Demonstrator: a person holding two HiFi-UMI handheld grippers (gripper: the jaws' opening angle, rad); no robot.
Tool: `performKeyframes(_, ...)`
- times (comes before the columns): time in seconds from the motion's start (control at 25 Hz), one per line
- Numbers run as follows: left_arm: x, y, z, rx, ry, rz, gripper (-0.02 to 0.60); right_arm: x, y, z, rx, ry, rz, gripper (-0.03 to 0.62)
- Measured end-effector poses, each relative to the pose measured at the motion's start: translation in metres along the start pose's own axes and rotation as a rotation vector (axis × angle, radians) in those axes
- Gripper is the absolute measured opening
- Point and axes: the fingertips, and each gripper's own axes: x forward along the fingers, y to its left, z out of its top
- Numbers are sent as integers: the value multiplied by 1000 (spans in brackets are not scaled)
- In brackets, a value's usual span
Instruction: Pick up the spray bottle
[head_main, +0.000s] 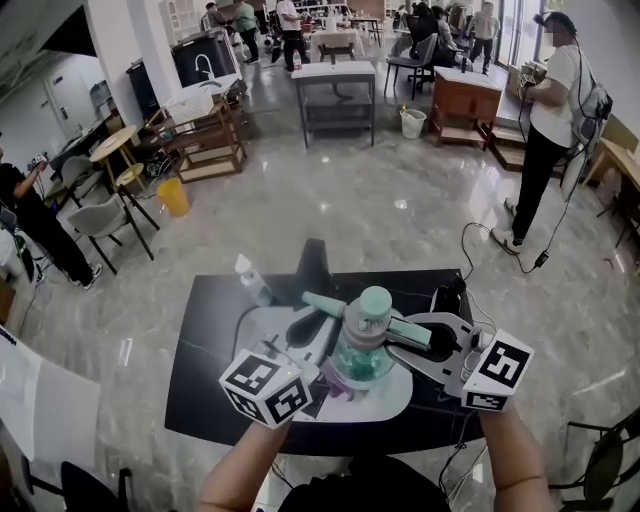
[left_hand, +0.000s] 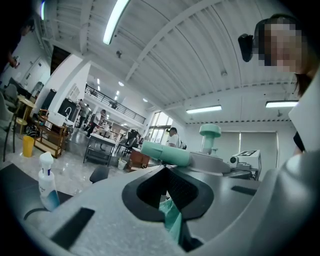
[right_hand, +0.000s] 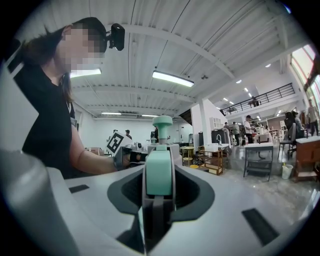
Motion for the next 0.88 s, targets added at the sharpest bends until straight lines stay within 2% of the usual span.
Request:
performKeyframes(0.48,-64,-22,-19,-1,16,-6,5,2,70,-13,14,25,-7,103)
performKeyframes(0.76,-80,-32,-5,-1,33,8,5,1,87,2,38,27,0,103)
performKeyframes(0.88,-103,-36,-5,0,36,10,5,6,109,2,44,27,6,103)
